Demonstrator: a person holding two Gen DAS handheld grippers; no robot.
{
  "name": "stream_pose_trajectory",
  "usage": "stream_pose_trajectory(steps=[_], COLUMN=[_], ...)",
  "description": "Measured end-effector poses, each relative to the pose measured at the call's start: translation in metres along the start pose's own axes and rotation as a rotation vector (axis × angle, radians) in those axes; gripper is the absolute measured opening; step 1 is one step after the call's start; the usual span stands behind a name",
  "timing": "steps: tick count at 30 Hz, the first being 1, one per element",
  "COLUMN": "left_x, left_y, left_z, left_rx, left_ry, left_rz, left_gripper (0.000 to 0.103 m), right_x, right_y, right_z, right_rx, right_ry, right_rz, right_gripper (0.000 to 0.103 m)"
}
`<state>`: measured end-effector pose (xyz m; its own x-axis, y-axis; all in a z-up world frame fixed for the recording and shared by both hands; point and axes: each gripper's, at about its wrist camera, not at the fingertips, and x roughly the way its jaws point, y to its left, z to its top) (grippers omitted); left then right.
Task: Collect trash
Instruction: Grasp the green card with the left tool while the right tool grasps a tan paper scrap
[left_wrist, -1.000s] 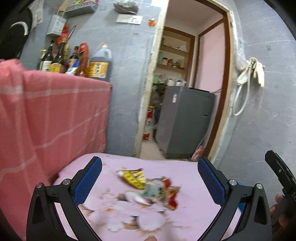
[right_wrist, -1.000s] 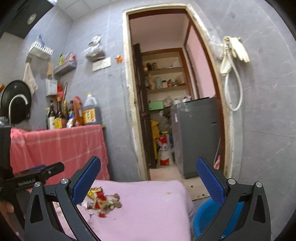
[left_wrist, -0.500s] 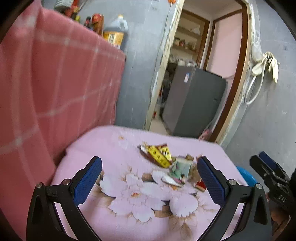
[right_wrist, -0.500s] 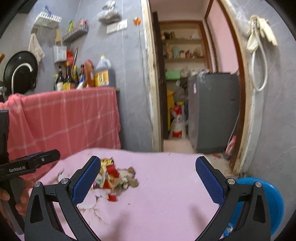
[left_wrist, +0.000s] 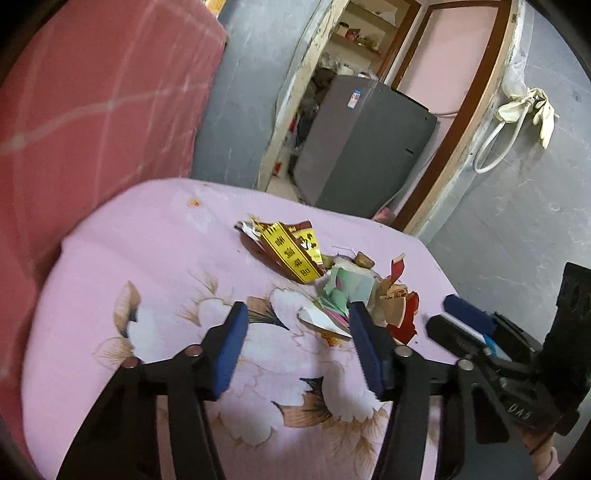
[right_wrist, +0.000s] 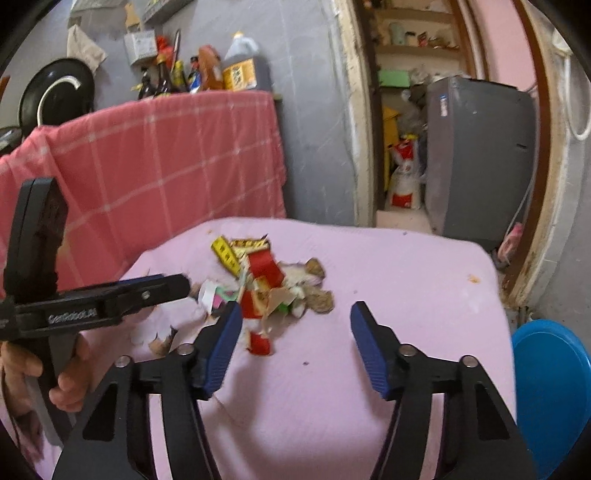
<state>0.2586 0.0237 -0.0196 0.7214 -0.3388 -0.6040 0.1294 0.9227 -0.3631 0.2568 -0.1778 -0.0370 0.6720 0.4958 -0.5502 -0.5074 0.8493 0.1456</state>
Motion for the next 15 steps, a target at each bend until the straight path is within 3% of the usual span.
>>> stream_pose_trajectory(steps=[3, 7, 10, 15], left_x=[0.008, 0.018, 0.019, 0.02], left_y=[0.001, 0.003, 0.002, 0.001], left_z=[0.003, 0.005, 0.006, 0.008], left_rx=[-0.019, -0.058, -0.061, -0.076], left_ry=[0.035, 0.091, 0.102, 0.123], left_rz=[-0.027, -0.06, -0.08, -0.105], left_gripper=[0.036, 0.034, 0.034, 0.023], right_x=[0.009, 0.019, 0.021, 0.025], right_y=[0.005, 0.008, 0.009, 0.009], right_z=[-0.001, -0.002, -0.003, -0.003], right_rx=[-0.028, -0.052, -0.057, -0.057], right_ry=[0.049, 0.091, 0.098, 0.114], right_rz=[0.02, 0.029, 0.03, 0.034], right_gripper=[0.041, 0.026, 0.023, 0.016])
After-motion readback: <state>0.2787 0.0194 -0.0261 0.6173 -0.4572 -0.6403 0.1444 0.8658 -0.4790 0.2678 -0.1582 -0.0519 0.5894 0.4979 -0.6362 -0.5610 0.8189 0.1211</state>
